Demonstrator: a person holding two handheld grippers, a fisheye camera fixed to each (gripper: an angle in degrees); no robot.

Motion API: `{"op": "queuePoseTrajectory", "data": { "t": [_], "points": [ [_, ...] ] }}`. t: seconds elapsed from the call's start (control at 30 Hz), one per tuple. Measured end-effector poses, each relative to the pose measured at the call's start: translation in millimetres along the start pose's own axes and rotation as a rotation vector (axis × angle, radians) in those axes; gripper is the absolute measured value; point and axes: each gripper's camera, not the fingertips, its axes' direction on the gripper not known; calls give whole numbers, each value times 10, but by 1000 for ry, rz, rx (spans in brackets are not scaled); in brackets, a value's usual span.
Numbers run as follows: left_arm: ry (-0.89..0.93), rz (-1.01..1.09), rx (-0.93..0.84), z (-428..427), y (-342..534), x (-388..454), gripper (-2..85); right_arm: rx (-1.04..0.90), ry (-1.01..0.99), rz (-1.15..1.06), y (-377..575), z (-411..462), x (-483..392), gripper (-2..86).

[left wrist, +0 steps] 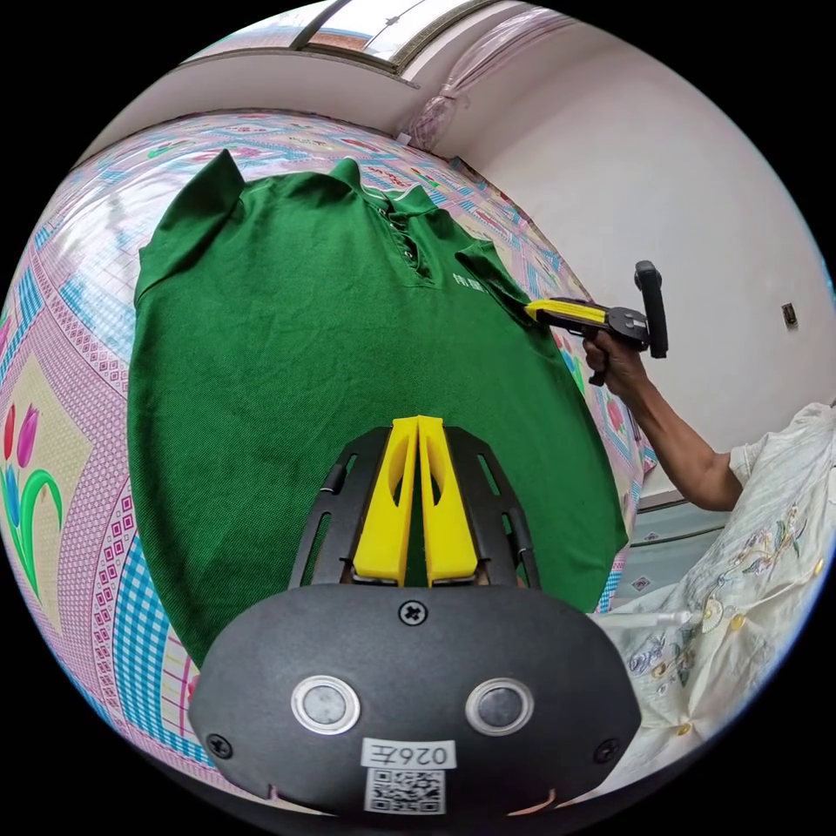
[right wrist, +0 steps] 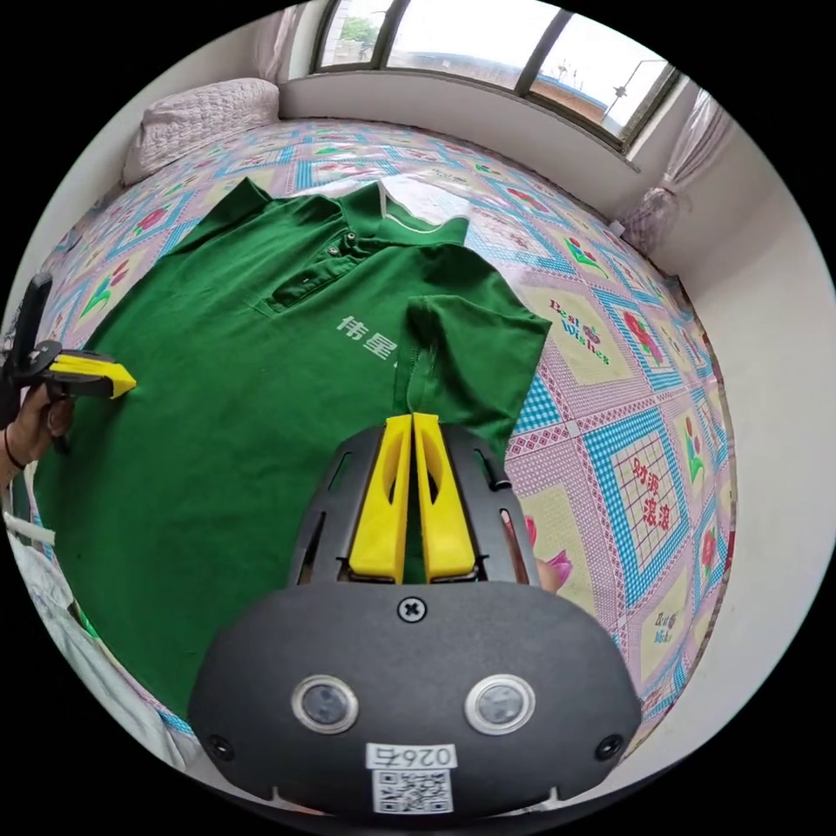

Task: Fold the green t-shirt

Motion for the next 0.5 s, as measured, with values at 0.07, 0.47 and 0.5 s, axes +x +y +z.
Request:
{"op": "queuePoseTrajectory", "data": {
  "t": [0.07,0.47,0.5],
  "points": [
    [11,-5,0,-13,2,-36,-10,0,-26,-13,109,-58,86,-9],
    [-47,-11,-5,-236,-33,-129,-9,317,-407,412,620,-452,1790,-12],
    [-66,-12,57,-402,-44,-146,-9,377,-393,424,679,-645,1793,-11]
  ]
}}
